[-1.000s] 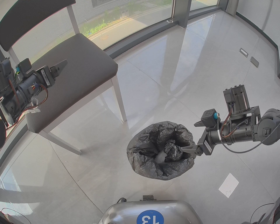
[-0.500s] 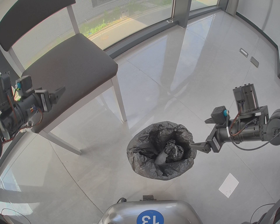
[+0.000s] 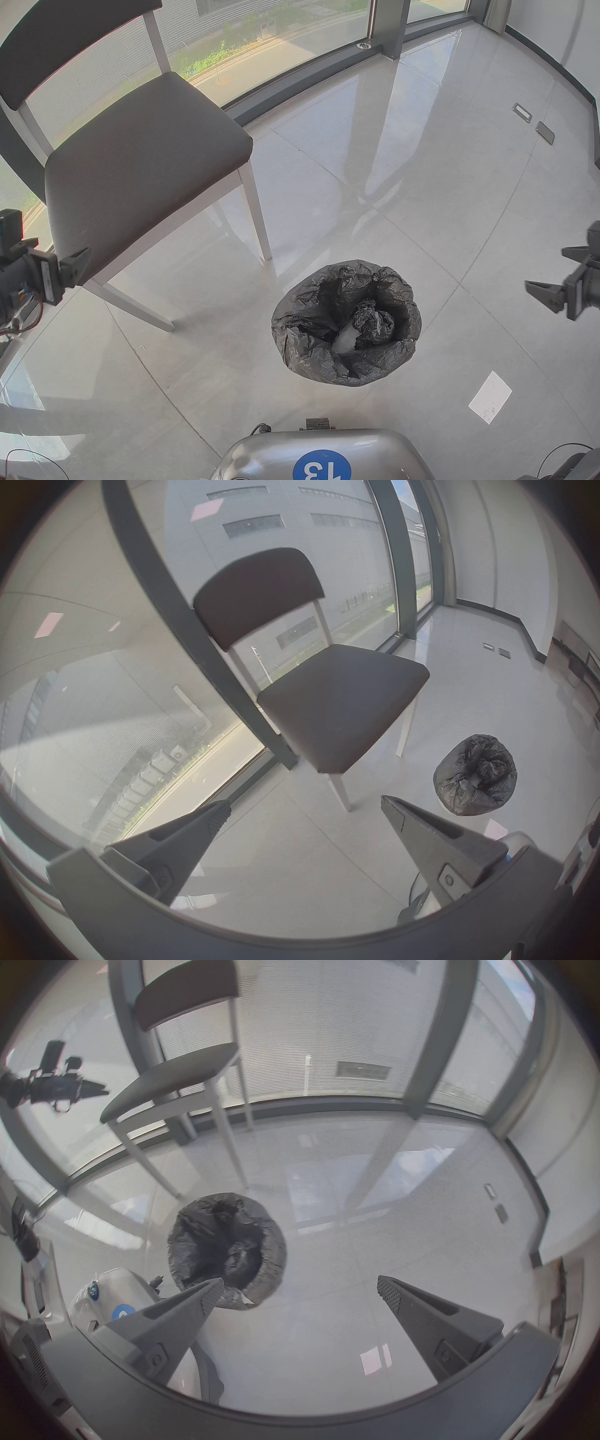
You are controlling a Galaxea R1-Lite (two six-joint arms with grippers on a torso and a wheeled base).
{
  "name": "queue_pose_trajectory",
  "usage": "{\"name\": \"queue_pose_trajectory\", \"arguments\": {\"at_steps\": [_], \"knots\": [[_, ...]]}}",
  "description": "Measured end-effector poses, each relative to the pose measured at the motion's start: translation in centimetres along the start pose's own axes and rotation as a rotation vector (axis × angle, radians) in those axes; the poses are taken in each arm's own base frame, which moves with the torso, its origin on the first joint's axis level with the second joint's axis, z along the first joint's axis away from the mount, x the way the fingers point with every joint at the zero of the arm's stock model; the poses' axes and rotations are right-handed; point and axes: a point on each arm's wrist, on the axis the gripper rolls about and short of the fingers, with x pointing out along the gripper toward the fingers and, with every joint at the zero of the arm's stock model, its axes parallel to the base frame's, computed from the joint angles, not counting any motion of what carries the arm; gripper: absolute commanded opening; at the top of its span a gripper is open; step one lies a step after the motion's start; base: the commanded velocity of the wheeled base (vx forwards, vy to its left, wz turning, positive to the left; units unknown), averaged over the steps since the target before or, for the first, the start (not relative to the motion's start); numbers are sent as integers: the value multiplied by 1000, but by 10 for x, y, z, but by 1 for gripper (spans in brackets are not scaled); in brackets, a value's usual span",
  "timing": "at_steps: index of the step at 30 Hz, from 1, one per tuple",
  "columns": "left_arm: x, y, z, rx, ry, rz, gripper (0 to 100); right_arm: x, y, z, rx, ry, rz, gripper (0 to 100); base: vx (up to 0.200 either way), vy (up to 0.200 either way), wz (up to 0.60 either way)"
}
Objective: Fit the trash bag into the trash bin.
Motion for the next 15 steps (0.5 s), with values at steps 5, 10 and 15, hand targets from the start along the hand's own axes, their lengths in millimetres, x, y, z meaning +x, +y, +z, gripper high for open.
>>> {"name": "queue_pose_trajectory", "arguments": {"at_steps": [5, 10, 15], "knots": [[-43, 12, -9, 10, 26, 34, 100, -62, -2, -21, 90, -67, -64, 100, 0, 0, 0], [-83, 24, -26, 6, 42, 83, 100, -115, 7, -53, 144, -156, -102, 100, 0, 0, 0], [-125, 32, -52, -16, 27, 151, 100, -152, 21, -95, 189, -236, -128, 100, 0, 0, 0]]}}
